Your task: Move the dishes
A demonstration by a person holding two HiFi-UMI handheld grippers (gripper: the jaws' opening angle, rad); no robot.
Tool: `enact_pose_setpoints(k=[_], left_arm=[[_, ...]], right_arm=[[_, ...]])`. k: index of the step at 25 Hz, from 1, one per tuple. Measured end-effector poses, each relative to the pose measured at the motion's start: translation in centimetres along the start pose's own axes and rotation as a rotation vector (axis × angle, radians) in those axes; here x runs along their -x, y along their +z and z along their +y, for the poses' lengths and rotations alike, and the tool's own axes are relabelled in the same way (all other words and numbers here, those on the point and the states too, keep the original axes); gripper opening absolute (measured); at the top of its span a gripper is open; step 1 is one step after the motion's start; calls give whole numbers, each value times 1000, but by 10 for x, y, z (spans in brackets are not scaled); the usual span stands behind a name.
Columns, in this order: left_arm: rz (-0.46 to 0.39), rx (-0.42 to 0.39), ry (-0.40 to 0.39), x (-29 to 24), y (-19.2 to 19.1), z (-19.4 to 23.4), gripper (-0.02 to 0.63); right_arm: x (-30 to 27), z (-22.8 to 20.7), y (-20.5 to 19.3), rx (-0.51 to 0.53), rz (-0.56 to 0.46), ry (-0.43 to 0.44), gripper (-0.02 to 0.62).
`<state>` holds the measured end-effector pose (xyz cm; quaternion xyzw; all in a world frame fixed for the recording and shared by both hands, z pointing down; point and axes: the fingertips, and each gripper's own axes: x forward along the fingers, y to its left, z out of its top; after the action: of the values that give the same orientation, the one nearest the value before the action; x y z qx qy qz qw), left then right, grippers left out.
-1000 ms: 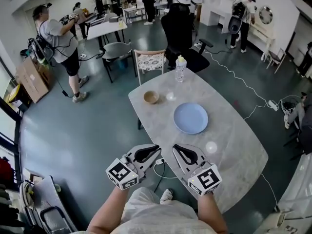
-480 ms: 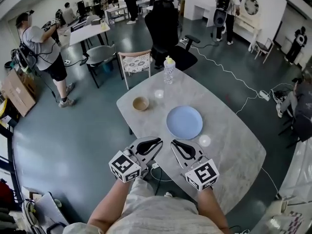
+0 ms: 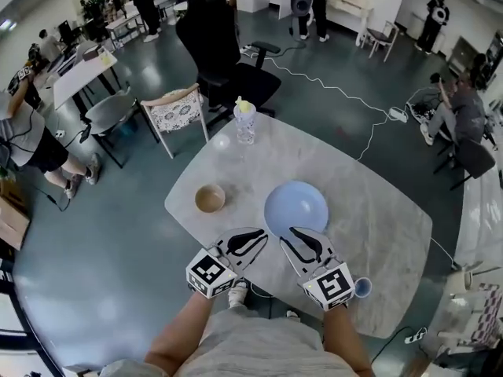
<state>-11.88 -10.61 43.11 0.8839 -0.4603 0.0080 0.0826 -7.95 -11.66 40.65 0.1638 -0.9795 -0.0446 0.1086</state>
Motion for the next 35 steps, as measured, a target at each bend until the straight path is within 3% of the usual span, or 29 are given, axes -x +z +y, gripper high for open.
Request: enact_pose_setpoints(k=[8, 16, 25, 35], left_arm=[[61, 5, -192, -22, -22, 35, 55], [107, 36, -284, -33, -47, 39, 55], [162, 65, -324, -45, -77, 37, 55], [191, 99, -296, -51, -100, 46, 55]], right_arm=[[-33, -9, -35, -33, 130, -133, 127], [-41, 0, -87, -26, 275, -164, 132], [-53, 4, -151, 61, 491, -104, 132], [-65, 9, -223, 178, 744, 5, 130]])
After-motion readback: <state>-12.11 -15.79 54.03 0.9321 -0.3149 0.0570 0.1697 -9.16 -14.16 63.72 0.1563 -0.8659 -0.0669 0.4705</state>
